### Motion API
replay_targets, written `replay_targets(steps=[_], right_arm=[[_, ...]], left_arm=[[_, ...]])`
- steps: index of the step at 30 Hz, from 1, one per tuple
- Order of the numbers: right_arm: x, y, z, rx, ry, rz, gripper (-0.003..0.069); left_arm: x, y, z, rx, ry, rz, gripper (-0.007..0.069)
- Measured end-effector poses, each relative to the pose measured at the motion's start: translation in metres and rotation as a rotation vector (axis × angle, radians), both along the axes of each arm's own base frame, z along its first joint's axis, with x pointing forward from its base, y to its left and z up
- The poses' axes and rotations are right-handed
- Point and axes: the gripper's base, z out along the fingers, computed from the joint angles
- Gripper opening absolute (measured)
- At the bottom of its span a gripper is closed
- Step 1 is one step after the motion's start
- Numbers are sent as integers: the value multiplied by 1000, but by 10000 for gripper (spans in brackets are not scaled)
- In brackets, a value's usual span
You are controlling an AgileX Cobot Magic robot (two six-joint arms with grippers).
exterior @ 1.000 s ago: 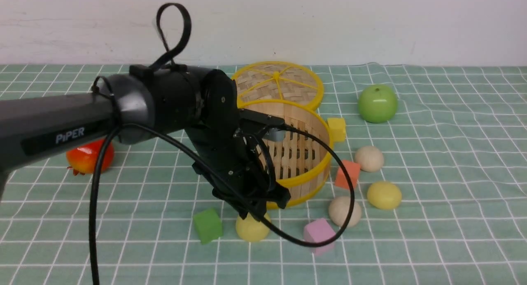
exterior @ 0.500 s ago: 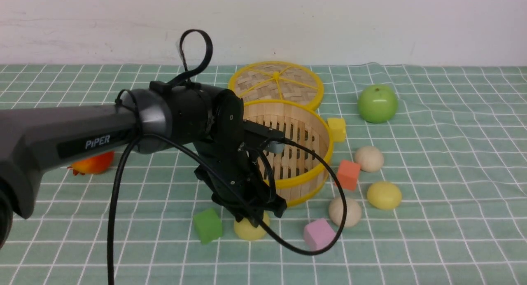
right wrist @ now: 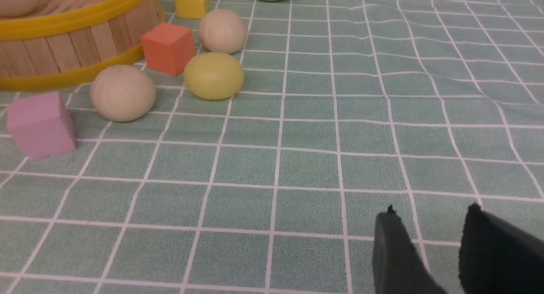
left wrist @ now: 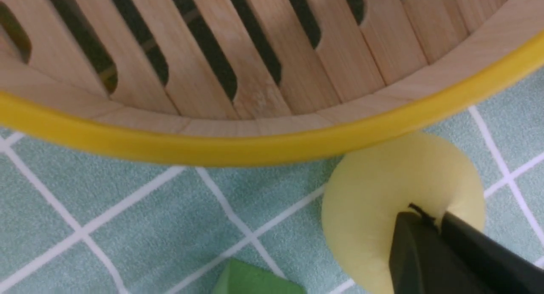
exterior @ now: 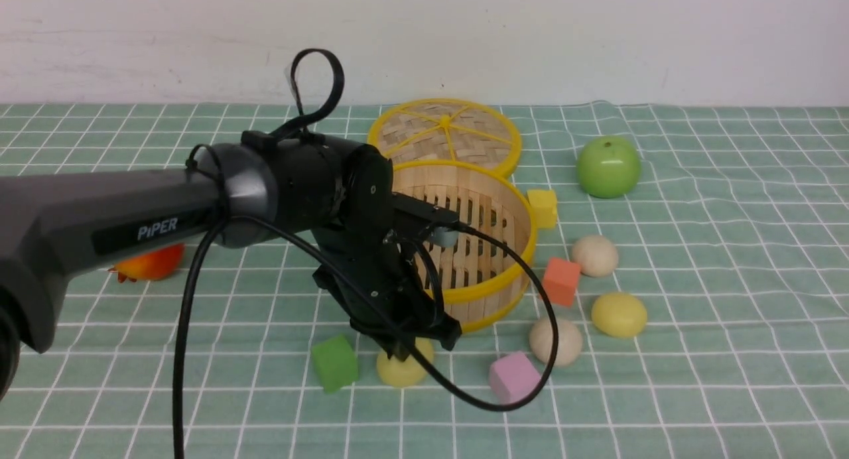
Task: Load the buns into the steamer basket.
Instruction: Use the left arm to grab a steamed stuffed bun, then use the left arm to put the steamed stuffed bun into the steamer
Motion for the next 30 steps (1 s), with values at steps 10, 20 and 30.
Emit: replay_targets(steps=[10, 20, 30], right_arm=[[0, 0, 0, 0, 0, 0, 240], [0, 0, 0, 0, 0, 0, 240], [0, 0, 0, 0, 0, 0, 240]], left_arm=[[-19, 9, 97, -157, -227, -22, -13], [26, -14, 51, -133, -360, -86, -4], [47, -18, 19, -40, -365, -73, 146]])
